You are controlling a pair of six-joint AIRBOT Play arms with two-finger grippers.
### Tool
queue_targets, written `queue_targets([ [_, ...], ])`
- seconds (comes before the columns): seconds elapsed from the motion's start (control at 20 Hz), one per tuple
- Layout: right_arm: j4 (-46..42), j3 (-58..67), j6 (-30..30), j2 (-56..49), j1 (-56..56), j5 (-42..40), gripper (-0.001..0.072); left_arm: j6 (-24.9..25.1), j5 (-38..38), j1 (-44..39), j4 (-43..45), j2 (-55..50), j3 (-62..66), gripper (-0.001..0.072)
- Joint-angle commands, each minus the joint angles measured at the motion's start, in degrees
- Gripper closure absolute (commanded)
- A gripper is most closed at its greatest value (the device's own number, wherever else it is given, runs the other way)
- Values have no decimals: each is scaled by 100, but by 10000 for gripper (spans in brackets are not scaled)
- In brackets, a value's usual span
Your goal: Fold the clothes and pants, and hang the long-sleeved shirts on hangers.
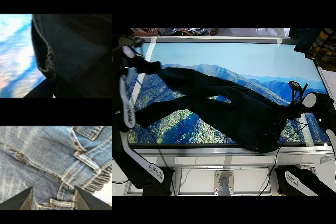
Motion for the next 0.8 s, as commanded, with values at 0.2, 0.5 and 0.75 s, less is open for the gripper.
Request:
queue_targets([
  [0.2, -708, -2, 413, -7, -17, -404, 154, -216, -601, 1375, 1187, 1266, -538, 689],
  [0.5, -981, 50, 688, -914, -492, -1202, 155, -199, -717, 1443, 1121, 1255, -540, 689],
  [0.75, -140, 962, 348, -2332, -487, -1305, 170, -160, -717, 1362, 1121, 1241, -540, 689],
])
